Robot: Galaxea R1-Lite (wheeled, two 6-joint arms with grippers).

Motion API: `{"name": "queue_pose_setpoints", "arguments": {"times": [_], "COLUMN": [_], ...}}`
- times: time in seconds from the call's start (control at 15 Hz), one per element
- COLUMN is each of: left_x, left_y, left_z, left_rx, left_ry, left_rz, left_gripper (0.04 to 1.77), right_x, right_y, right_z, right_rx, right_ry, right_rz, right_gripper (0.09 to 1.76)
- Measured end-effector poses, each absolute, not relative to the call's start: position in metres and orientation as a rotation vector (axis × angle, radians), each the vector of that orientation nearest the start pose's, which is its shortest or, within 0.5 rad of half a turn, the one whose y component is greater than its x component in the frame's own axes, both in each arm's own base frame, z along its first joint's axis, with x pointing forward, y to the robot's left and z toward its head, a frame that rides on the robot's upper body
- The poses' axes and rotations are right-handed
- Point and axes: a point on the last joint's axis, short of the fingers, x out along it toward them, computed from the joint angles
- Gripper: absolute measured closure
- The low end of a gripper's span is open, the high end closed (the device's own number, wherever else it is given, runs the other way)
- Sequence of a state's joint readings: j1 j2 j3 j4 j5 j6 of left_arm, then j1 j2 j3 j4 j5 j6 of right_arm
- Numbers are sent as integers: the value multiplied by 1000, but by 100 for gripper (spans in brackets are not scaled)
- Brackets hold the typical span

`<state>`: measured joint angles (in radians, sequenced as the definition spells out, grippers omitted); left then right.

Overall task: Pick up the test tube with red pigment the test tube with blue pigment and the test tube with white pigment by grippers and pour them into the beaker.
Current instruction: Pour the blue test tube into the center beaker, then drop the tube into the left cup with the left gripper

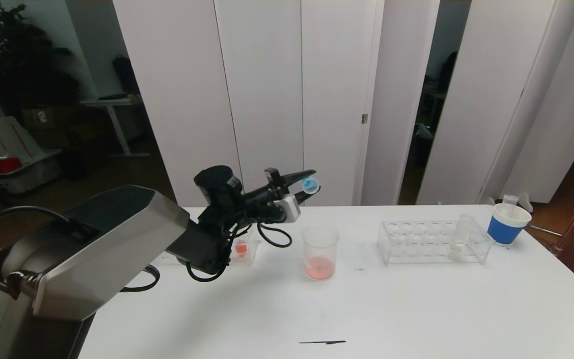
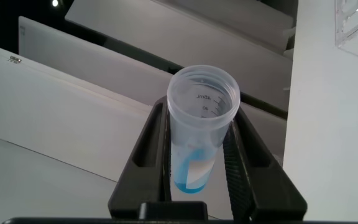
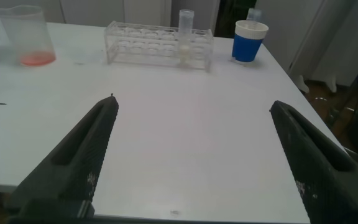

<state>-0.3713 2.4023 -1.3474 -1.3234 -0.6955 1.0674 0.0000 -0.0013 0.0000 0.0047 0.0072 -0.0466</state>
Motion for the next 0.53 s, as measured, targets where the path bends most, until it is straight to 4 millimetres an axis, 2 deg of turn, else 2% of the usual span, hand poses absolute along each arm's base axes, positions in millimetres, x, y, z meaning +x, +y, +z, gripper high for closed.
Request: {"name": "queue_pose_setpoints", "arguments": {"times": [0.53], "left_x": [432], "left_y": [-184], "left_z": [98], "left_rx": [1070], "left_ry": [-855], "left_rz": [-750], "left_gripper": [124], "right_x": [-23], "right_y": [0], "right_z": [75], "right_rx": [-47], "right_ry": [3], "right_rz": [7], "right_gripper": [10]}}
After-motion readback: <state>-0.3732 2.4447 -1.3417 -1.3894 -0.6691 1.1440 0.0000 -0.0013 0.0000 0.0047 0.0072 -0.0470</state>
